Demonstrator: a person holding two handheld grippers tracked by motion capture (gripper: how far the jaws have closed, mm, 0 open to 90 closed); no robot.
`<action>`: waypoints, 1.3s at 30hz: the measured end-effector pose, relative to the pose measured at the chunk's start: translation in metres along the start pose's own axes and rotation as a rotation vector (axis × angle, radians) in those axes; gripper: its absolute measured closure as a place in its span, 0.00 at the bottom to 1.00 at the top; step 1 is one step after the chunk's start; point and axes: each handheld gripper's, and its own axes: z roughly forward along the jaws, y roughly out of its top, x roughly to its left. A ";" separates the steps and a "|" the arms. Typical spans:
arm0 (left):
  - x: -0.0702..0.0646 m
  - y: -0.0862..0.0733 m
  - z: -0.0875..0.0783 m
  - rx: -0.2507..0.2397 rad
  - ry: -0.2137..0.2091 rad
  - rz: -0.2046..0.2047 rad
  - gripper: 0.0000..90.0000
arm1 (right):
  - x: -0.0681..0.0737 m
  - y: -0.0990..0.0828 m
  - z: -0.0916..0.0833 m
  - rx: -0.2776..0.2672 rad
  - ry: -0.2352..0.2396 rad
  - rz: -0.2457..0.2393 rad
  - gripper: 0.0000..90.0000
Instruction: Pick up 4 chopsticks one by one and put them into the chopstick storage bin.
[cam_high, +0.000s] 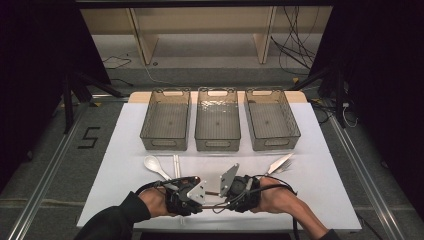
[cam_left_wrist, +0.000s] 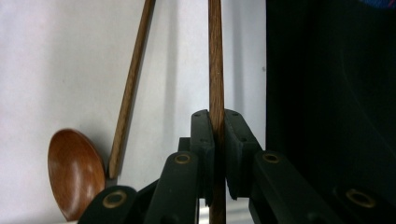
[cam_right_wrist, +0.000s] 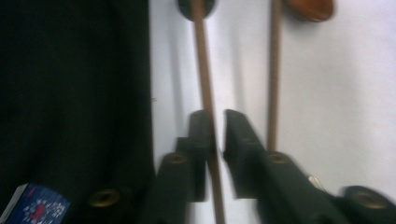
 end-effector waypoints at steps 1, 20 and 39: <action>0.002 -0.002 -0.001 0.003 0.004 -0.005 0.93 | -0.002 -0.001 -0.003 -0.005 -0.002 0.008 0.80; 0.037 -0.031 -0.041 -0.094 0.243 -0.329 0.93 | -0.016 -0.034 -0.041 -0.287 -0.204 0.242 0.40; 0.069 -0.049 -0.065 -0.193 0.340 -0.573 0.92 | -0.017 -0.044 -0.019 -0.199 -0.199 0.332 0.34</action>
